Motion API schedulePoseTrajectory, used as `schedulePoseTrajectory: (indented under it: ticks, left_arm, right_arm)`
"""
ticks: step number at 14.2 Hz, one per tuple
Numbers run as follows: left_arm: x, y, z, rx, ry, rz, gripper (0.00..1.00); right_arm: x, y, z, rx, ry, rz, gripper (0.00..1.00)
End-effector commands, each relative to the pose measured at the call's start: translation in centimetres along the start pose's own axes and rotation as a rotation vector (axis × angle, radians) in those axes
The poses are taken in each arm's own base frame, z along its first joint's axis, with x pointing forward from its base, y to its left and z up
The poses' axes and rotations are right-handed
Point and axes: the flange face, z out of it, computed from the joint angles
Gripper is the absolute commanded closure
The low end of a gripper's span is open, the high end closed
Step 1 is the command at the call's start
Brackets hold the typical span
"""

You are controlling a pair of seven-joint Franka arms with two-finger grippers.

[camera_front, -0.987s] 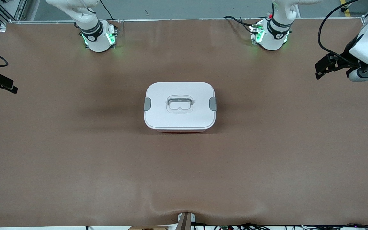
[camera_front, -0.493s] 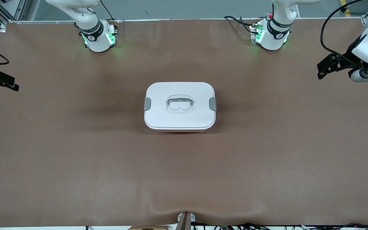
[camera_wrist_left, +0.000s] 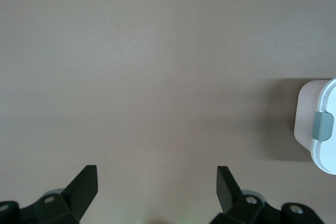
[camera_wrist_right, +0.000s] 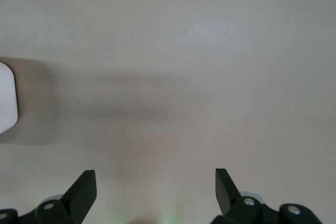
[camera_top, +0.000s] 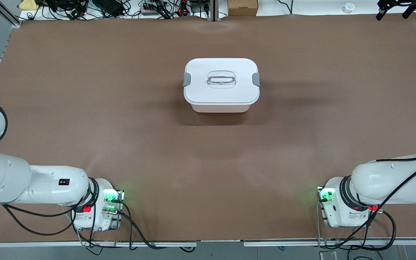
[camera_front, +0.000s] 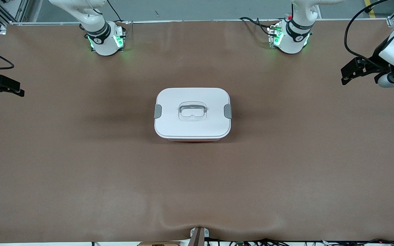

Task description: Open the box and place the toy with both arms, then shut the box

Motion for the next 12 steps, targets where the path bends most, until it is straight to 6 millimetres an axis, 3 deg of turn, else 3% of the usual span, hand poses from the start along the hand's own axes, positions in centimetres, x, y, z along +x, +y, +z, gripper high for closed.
schedulePoseTrajectory:
  ticks: [1,6,12]
  left_arm:
    - [-0.3,-0.4,-0.7,-0.019,0.012,0.016,0.0]
    - [0.1,-0.5,0.1,-0.016,-0.005,0.014,0.0]
    - [0.6,-0.6,0.8,-0.016,-0.015,0.013,0.0]
  right_arm:
    - [-0.4,0.4,-0.2,0.001,0.002,-0.004,0.0]
    - [-0.6,1.8,-0.7,-0.01,0.018,-0.025,0.0]
    - [-0.7,1.4,-0.7,-0.012,0.011,-0.026,0.0]
